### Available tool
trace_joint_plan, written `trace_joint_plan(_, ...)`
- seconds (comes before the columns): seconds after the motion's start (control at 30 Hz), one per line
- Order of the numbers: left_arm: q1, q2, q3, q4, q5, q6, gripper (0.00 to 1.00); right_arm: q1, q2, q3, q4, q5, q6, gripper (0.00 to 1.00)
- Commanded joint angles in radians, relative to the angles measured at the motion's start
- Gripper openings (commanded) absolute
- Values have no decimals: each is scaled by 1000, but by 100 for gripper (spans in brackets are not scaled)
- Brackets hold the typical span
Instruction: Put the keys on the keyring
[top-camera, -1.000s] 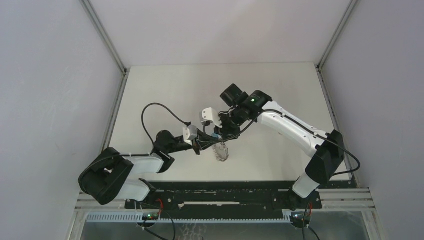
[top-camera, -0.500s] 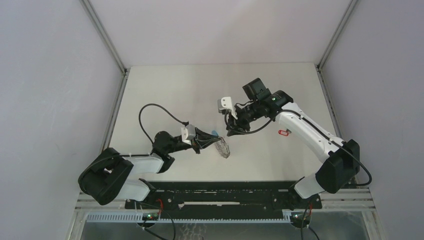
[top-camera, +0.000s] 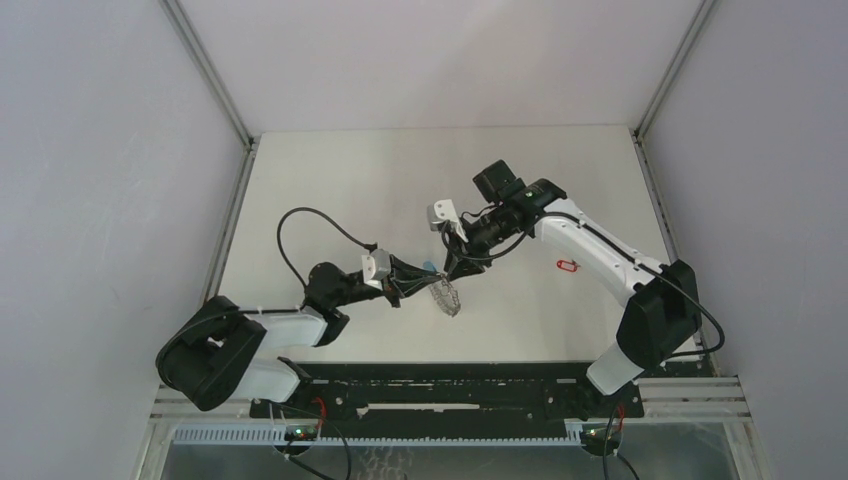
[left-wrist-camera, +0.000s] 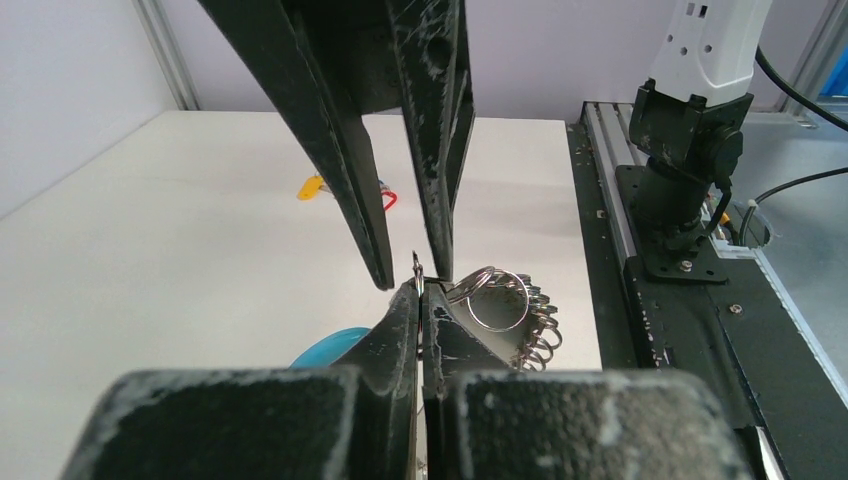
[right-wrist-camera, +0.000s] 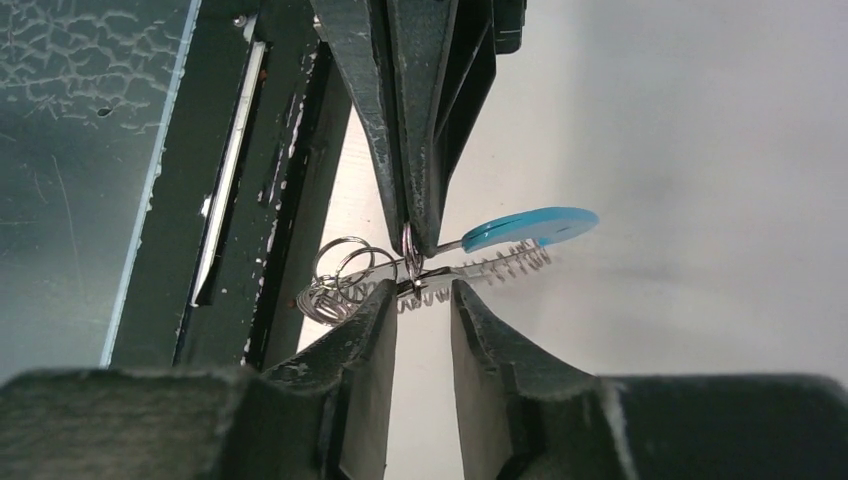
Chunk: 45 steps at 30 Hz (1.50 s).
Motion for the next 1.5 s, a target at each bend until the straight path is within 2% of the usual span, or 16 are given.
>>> trace_joint_plan(0.0, 5, -33, 14, 72, 7, -10, 0, 5, 14, 57, -26, -47, -38, 23)
trace_joint_plan(0.03, 5, -32, 15, 73, 7, -10, 0, 5, 16, 57, -28, -48, -40, 20)
trace_joint_plan(0.13, 5, -31, 17, 72, 9, -10, 0, 4, 17, 59, -30, -46, -41, 0)
trace_joint_plan(0.43, 5, -46, 12, 72, 16, -7, 0, -37, 15, 55, -35, -25, 4, 0)
trace_joint_plan(0.93, 4, -62, 8, 73, 29, 0, 0, -32, 137, 127, -84, 75, 159, 0)
trace_joint_plan(1.07, 3, -60, 4, 73, 23, 4, 0, -26, 129, 120, -48, 83, 187, 0)
trace_joint_plan(1.3, 4, -53, -8, 64, -21, 19, 0, -45, 19, 38, 127, 225, 352, 38)
trace_joint_plan(1.47, 5, -64, -4, -4, -74, 48, 0, -70, -93, -50, 286, 360, 490, 48)
